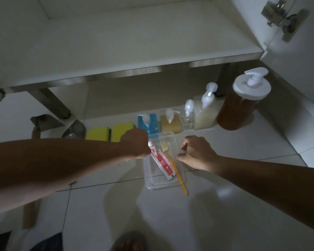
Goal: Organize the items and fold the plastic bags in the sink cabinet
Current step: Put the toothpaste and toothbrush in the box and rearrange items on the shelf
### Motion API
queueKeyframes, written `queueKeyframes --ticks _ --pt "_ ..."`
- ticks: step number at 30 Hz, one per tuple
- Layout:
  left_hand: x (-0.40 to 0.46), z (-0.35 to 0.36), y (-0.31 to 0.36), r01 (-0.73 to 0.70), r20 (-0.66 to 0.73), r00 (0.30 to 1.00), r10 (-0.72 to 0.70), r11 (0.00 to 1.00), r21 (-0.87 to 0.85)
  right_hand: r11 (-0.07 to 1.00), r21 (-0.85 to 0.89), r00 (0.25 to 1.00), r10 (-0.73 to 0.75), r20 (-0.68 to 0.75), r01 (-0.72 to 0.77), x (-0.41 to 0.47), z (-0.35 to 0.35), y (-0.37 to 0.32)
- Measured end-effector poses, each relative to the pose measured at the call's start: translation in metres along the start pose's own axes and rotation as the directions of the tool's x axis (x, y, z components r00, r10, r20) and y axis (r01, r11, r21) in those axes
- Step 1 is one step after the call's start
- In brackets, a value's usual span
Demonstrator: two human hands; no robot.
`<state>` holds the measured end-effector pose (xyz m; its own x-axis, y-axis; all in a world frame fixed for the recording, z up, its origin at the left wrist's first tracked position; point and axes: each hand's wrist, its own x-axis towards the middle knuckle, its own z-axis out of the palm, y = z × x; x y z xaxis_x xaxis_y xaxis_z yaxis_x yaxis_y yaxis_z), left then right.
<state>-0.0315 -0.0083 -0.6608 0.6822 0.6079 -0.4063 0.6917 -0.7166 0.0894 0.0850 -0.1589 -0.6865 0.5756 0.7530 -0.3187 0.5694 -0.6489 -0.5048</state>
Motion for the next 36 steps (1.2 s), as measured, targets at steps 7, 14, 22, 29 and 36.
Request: queueKeyframes --ticks 7,14,22,29,36 --pt "-0.009 0.001 -0.001 0.279 0.254 0.953 -0.167 0.808 -0.518 0.987 0.147 0.994 0.049 0.094 -0.063 -0.007 -0.007 -0.006" --pt "-0.042 -0.063 -0.005 0.279 0.266 0.955 -0.132 0.707 -0.65 0.975 0.218 0.999 -0.041 0.024 0.035 -0.033 -0.074 -0.03" --pt "-0.067 -0.182 0.001 0.061 -0.006 0.993 -0.12 0.548 -0.834 0.944 0.271 0.959 -0.118 -0.258 0.188 -0.027 -0.196 -0.1" --pt "-0.096 -0.296 -0.019 -0.064 -0.2 0.947 -0.253 0.46 -0.885 0.897 0.246 0.906 -0.285 -0.313 0.368 -0.016 -0.289 -0.194" --pt "-0.184 -0.404 -0.054 -0.087 -0.324 0.851 -0.412 0.498 -0.863 0.785 0.288 0.835 -0.502 -0.224 0.549 -0.038 -0.36 -0.297"
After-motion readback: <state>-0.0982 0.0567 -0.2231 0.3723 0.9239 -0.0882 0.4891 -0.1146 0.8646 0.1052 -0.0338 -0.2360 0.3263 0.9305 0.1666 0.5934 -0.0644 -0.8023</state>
